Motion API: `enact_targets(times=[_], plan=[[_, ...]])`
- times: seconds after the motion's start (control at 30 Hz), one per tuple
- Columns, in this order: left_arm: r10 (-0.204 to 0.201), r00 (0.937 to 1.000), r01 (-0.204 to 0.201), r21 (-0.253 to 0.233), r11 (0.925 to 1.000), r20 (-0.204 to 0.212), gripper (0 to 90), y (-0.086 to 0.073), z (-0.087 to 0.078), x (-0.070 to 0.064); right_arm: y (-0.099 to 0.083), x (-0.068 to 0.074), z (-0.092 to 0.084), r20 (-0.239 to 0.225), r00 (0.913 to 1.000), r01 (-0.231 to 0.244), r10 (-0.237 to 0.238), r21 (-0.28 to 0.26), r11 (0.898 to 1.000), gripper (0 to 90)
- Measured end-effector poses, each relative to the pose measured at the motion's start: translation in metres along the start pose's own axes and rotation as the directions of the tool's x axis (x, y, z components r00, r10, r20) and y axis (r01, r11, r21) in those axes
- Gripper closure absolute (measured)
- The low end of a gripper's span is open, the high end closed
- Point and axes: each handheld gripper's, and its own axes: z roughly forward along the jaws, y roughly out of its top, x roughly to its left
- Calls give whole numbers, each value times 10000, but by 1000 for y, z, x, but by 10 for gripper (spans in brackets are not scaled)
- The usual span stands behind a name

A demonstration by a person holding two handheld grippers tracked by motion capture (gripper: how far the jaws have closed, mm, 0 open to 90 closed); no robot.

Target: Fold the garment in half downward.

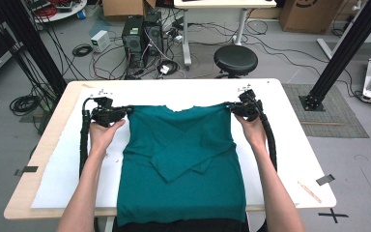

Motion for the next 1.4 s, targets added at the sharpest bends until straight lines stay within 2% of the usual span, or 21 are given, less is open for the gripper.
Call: enact_targets(times=[0.07,0.1,0.13,0.37,0.6,0.77,1.03,1.4], plan=[[130,9999,-131,67,9999,65,863,-4,-3,-3,-1,5,-4,26,9997,240,-240,73,9997,874],[266,9996,-266,150,9995,30,863,-6,-5,-5,-4,8,-6,97,9991,404,-403,-98,9991,874],[341,9994,-342,36,9994,85,863,-8,-7,-8,-8,10,-7,77,9989,466,-465,-133,9988,874],[320,9981,-328,128,9994,532,863,-29,-18,-16,-44,11,-10,-399,9992,102,-101,23,9999,874],[546,9957,-580,442,9973,755,863,-49,-29,-26,-64,26,-22,-532,9970,558,-557,11,9984,873],[609,9933,-666,558,9962,985,863,-62,-37,-33,-83,34,-32,-771,9952,591,-603,-177,9981,873],[917,9867,-1027,777,9917,1342,862,-84,-51,-45,-113,45,-45,-1156,9910,659,-678,-203,9976,873],[708,9760,-953,1120,9891,2059,863,-116,-73,-62,-148,59,-62,-1732,9827,634,-661,-208,9978,872]])
